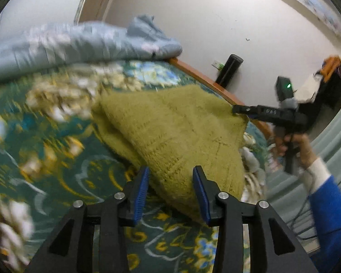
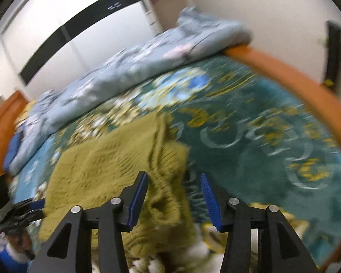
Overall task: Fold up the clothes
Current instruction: 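Lower the folded vest onto the bedspread and open both grippers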
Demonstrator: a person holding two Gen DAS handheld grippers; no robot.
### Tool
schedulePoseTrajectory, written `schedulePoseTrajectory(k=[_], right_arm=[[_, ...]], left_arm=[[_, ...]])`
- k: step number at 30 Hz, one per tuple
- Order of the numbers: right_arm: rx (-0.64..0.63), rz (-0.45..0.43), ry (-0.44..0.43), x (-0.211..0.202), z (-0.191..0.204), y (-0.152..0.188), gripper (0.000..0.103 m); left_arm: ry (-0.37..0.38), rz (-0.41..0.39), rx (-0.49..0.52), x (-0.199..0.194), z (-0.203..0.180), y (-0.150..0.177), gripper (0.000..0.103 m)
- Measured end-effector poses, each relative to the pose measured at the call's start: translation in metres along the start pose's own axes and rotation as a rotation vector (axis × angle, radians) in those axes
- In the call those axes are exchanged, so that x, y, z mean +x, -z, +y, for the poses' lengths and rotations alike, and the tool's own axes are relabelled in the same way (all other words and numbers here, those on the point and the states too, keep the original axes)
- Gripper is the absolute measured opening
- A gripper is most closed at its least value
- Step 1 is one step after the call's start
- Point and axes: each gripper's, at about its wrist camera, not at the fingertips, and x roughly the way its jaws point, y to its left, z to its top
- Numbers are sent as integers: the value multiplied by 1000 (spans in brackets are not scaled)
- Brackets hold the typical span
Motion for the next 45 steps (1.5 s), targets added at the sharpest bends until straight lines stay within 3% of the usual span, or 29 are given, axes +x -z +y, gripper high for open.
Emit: schedulePoseTrajectory(k=[4,11,16,22,29,37,40,45], right_arm=[[-33,-88,-1,-25,29,-8,52],[-192,-26,9,4,85,16,52],[-204,19,99,15,67,42,52],[-129,4,75,13,41,60,52],[-114,8,102,12,44,59,52],[-124,-86,162,-21,67,68,52],[-114,-106,157,-34,76,78,52],[-128,-119,144,-52,92,95,60]], left_arm=[[-15,-23,86,2,-29,-12,42],[-12,47,153,35,-57,12,42],[-13,28,150,30,-54,27,42],[-24,44,152,38,-54,35,42],[-42,64,156,40,-58,31,44],[-97,80,230,48,-77,36,66],[-153,71,271,48,-88,40,70],[-162,43,219,31,-91,39,70]])
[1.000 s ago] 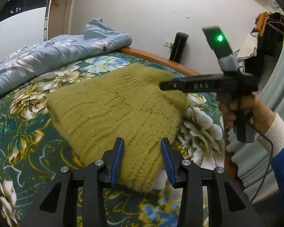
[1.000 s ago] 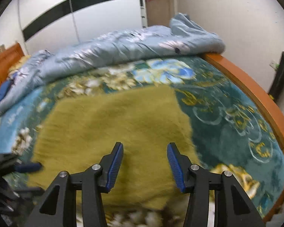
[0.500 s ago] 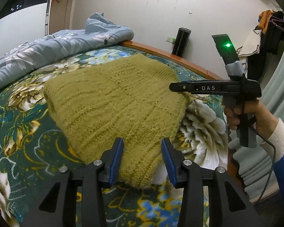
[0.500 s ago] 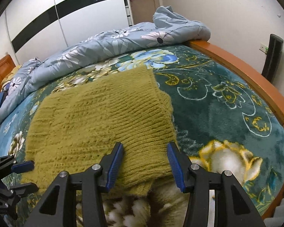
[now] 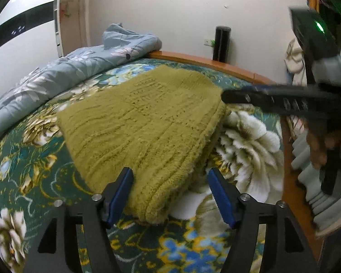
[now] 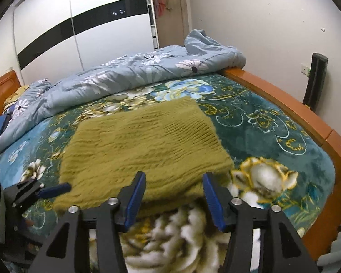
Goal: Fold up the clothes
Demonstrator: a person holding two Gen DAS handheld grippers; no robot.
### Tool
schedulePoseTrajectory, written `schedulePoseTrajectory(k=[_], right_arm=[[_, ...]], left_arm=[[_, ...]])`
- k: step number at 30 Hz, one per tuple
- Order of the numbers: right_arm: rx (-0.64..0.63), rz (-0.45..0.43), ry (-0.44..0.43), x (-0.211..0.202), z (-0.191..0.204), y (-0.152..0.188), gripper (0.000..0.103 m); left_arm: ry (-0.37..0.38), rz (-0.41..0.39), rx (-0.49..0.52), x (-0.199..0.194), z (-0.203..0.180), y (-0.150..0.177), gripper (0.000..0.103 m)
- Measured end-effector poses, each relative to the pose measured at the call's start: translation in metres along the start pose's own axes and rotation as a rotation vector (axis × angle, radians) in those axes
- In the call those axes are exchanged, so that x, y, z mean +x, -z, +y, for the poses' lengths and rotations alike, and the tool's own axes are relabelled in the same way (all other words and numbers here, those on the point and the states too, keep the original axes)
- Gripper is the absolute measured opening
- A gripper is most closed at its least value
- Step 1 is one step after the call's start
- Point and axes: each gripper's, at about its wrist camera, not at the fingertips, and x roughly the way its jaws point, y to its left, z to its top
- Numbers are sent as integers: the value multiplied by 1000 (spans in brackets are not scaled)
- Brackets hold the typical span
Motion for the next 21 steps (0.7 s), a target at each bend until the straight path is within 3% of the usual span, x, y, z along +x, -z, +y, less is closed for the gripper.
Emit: schedulePoseTrajectory(k=[4,10,21], right_arm=[[1,-3,-5,-12,7,8,66],[28,29,6,-19,15,21,80],[20,65,17,-37,49,39,86]], left_arm=[[6,-3,-62,-15,5,0,71],[-66,17,-63,-34,3,7,71],[-175,9,-126,-65,6,22,71]])
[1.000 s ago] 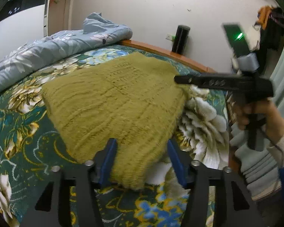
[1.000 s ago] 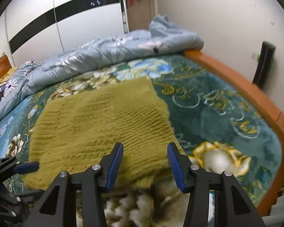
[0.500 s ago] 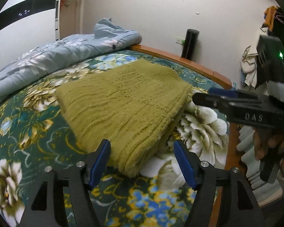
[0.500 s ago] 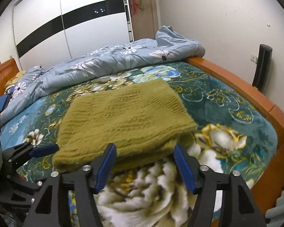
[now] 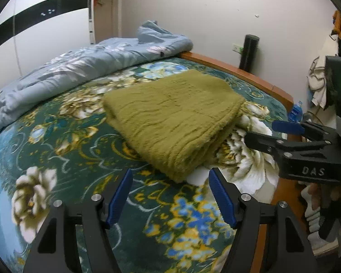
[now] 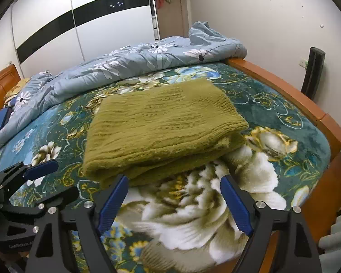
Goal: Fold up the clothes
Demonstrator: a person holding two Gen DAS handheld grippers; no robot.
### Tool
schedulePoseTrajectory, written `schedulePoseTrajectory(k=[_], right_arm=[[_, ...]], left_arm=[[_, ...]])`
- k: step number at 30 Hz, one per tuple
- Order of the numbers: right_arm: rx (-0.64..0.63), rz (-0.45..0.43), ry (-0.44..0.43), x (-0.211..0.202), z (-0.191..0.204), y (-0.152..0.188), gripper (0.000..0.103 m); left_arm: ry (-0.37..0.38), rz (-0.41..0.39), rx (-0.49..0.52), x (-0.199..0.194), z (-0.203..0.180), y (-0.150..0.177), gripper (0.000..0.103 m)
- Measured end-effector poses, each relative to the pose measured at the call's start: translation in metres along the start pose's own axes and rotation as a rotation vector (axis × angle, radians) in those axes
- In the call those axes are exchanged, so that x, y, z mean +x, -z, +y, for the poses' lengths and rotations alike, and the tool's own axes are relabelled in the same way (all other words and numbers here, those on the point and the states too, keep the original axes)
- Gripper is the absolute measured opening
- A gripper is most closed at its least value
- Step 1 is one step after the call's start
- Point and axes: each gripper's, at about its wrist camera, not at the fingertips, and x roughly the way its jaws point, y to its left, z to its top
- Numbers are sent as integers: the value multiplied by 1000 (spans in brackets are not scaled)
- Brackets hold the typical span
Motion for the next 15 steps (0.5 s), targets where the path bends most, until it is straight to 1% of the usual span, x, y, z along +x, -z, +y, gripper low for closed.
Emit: schedulePoseTrajectory(k=[2,6,9,12,15], right_arm=[[14,7,-6,-4,4,2,86],[52,34,-38,-9,8,7,86],[62,50,-27,-14,11,9,86],[57,52,-4,-22,13,11,86],[53,56,15,-30,16,13,86]], left_arm=[[-28,0,-5,-3,3,1,71],[-14,12,-32,-11,7,3,71],[8,18,-51,-18,7,2,71],[25,34,-91,-22,10,0,71],[25,23,-125,-30,13,-2,72]])
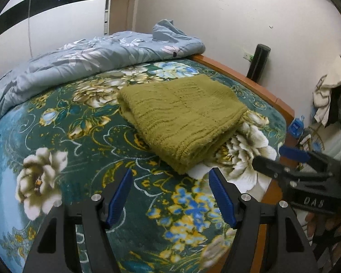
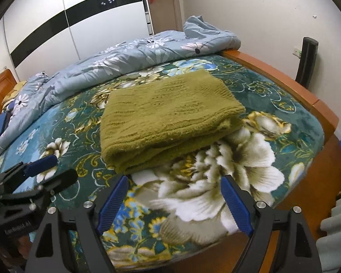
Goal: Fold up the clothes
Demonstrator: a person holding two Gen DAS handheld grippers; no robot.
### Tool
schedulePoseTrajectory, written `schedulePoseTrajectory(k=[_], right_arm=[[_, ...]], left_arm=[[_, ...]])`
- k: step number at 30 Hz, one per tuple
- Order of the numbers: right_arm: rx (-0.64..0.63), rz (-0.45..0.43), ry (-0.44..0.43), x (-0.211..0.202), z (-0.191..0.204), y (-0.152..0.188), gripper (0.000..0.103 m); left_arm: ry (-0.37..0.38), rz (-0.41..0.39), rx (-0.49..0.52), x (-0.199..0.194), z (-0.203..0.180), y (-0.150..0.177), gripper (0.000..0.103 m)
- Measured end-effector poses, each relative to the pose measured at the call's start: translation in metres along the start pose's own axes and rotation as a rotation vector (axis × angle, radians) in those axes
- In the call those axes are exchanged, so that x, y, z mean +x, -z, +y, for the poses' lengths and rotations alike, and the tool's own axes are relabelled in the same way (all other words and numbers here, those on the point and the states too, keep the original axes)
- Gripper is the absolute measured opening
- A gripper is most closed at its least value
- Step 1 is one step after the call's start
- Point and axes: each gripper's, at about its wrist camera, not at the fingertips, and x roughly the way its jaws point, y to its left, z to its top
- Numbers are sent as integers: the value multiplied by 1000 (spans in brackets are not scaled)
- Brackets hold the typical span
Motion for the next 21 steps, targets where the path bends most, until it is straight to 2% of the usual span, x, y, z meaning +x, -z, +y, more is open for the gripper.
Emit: schedulePoseTrajectory(k=[3,6,9,21], right_arm=[[-9,5,6,-7,2,1,86],[-19,-1,6,-14,5,2,86],[-14,3,3,-20,6,3,86],[-42,-6,17,-43,16,6,86]], left_arm=[[-32,-7,-16,-6,1,-2,77],[-115,-10,-11,-11,0,-3,77],[-150,-15,10,-13,-3,-2,77],[-114,18,8,-17,-19,3,77]])
